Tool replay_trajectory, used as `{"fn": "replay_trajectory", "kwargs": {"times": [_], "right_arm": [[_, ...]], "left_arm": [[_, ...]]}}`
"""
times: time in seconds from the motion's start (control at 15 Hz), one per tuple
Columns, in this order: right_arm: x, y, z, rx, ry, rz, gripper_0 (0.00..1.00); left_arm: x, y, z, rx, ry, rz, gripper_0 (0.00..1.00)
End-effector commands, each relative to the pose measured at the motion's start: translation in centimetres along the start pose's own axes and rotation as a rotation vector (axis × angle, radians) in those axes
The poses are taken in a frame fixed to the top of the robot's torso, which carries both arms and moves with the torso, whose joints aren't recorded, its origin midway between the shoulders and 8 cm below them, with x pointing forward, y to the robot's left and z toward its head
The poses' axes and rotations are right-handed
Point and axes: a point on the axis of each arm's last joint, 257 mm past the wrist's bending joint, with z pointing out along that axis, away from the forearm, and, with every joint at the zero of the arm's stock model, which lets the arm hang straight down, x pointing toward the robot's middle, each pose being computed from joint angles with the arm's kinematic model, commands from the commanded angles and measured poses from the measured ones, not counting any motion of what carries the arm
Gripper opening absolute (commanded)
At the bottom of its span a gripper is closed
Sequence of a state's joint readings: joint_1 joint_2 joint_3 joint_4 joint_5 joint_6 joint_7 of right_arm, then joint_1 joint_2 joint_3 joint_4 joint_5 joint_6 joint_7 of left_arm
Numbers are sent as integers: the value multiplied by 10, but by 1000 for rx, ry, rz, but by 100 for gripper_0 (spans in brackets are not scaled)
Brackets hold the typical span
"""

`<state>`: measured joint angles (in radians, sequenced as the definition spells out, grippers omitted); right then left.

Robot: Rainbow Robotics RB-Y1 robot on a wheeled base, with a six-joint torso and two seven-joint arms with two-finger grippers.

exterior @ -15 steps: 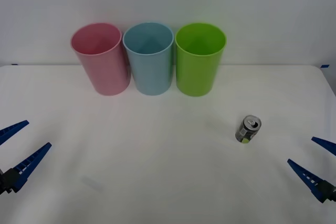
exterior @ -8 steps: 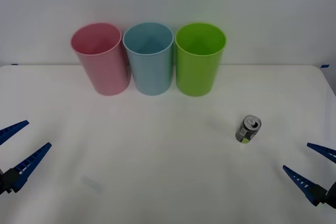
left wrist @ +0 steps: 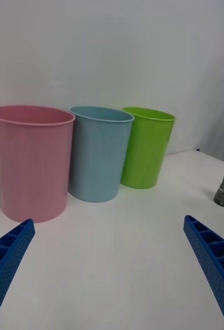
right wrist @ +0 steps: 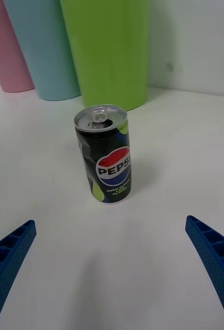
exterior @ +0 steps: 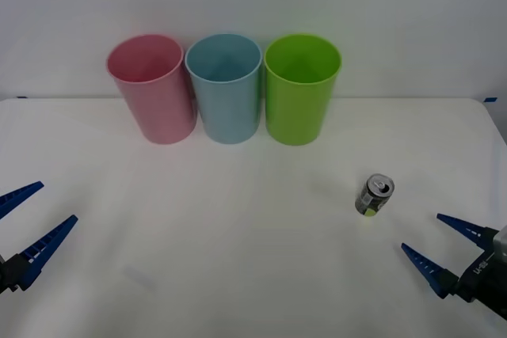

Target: Grasp the object on the table and drop it into the matching bin: aluminum can to the light blue bin, PET bottle to the pink bin.

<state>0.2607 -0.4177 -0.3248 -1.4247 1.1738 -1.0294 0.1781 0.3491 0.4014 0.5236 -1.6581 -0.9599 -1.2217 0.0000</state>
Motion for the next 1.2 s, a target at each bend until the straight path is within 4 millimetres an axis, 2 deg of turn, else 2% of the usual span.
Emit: {"fn": "replay_trajectory", "kwargs": {"times": [0.07, 0.67, 0.87, 1.2], "right_arm": [[-1, 5, 11, 5, -22, 0, 100], [-6, 17, 45, 49, -70, -10, 100], [3, 14, 61, 36, -74, 12, 100], [4, 5, 82, 47, -79, 4, 100]], "left_arm": [[0, 0, 0, 0, 0, 0, 100], [0, 0, 0, 0, 0, 0, 100], [0, 0, 0, 0, 0, 0, 100], [0, 0, 0, 0, 0, 0, 100]]}}
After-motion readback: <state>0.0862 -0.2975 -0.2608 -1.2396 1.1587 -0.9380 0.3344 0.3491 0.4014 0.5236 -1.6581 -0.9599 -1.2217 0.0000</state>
